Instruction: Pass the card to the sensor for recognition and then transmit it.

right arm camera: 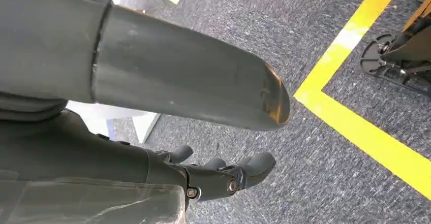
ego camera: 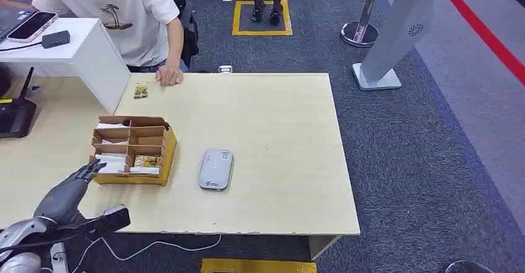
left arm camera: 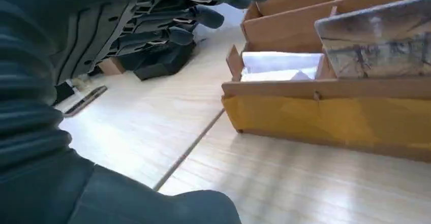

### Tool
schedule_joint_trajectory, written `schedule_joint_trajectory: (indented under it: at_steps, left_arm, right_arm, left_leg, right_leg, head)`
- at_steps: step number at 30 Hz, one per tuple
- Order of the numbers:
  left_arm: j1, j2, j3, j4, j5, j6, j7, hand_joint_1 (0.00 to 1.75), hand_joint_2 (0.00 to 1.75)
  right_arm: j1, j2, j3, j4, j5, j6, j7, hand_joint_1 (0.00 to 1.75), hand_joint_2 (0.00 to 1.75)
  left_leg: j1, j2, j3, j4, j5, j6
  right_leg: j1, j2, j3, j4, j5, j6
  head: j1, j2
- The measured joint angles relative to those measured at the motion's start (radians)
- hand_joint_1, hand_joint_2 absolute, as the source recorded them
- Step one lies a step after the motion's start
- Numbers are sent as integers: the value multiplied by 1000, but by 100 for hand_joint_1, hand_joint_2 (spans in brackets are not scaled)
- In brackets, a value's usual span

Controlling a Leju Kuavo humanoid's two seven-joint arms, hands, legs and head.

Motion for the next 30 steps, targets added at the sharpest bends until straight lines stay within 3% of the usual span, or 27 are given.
schedule_joint_trajectory:
  at_steps: [8, 30]
  left_arm:
    - [-125, -34, 0, 75, -49, -8, 0, 0, 175]
    - [-131, -54, 0, 87, -57, -6, -2, 0, 175]
  right_arm:
    - [-10, 0, 4, 0, -1, 0, 9, 0, 0]
    - [-10, 0, 4, 0, -1, 0, 8, 0, 0]
  left_leg:
    - [0, 0, 0, 0, 1, 0]
    - [0, 0, 0, 0, 1, 0]
  right_leg:
    - [0, -1, 1, 0, 1, 0]
    - [0, -1, 0, 0, 0, 0]
  head:
    - [0, 0]
    - [0, 0]
